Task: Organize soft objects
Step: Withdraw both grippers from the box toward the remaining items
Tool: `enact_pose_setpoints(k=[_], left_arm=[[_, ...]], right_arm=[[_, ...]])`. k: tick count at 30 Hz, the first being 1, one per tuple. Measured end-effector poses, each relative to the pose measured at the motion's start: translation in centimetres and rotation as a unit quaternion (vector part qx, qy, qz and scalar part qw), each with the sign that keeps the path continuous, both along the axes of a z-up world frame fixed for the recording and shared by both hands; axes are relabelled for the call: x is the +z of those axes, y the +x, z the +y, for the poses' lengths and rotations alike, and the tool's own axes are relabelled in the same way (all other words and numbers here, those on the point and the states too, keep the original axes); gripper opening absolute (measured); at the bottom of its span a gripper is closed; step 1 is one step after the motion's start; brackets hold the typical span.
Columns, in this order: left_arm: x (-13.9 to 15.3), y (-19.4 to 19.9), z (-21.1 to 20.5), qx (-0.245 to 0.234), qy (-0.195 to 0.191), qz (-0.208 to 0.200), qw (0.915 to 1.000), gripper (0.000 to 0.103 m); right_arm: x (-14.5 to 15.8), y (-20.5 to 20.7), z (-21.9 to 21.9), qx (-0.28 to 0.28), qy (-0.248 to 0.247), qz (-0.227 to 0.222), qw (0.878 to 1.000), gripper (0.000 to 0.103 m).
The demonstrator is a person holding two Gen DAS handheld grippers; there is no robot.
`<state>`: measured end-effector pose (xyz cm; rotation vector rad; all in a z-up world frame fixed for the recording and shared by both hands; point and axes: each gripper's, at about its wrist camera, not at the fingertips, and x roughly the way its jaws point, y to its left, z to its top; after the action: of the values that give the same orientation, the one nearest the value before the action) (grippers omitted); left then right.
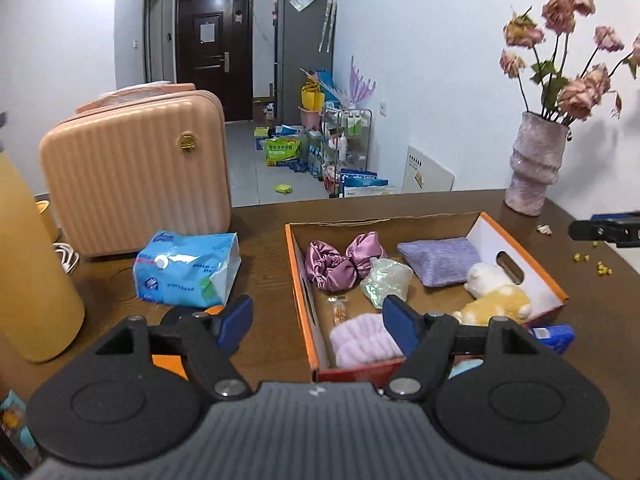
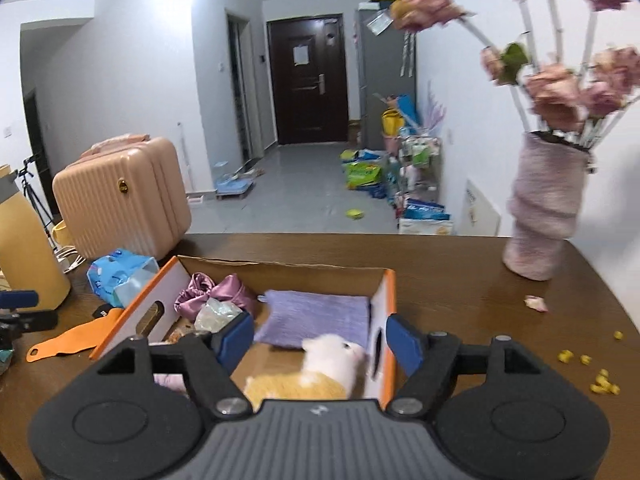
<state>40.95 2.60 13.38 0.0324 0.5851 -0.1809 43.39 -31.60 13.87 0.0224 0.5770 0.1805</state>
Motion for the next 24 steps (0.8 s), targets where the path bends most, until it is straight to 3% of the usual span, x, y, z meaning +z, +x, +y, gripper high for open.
enact_pose_setpoints(k=[5,10,18,24], left_arm=[[0.6,-4.0,-0.3,0.013,0.0,-0.03,0.9994,0.077],[-0.7,-10.3,-0.8,0.023,-0.013,-0.067,0.9974,0.083],[-5.1,-21.8,-2.5,-0.004,-0.023,-0.098,0.9949,0.094],[-8.5,-29.8,-2.4,-0.024,-0.049,-0.083,0.995,0.096]], right_arm=[[0.1,-4.2,0.0,-0.003,-0.004,-0.023,1.0,0.078],[-1.1,-10.2,1.2,0.0,-0.026,-0.071,0.997,0.078],[-4.5,-22.3,2.2,0.01,-0.019,-0.135,0.991,0.082],[-8.1,-31.0,2.8,0.005,-0.019,-0.145,0.989,0.084]])
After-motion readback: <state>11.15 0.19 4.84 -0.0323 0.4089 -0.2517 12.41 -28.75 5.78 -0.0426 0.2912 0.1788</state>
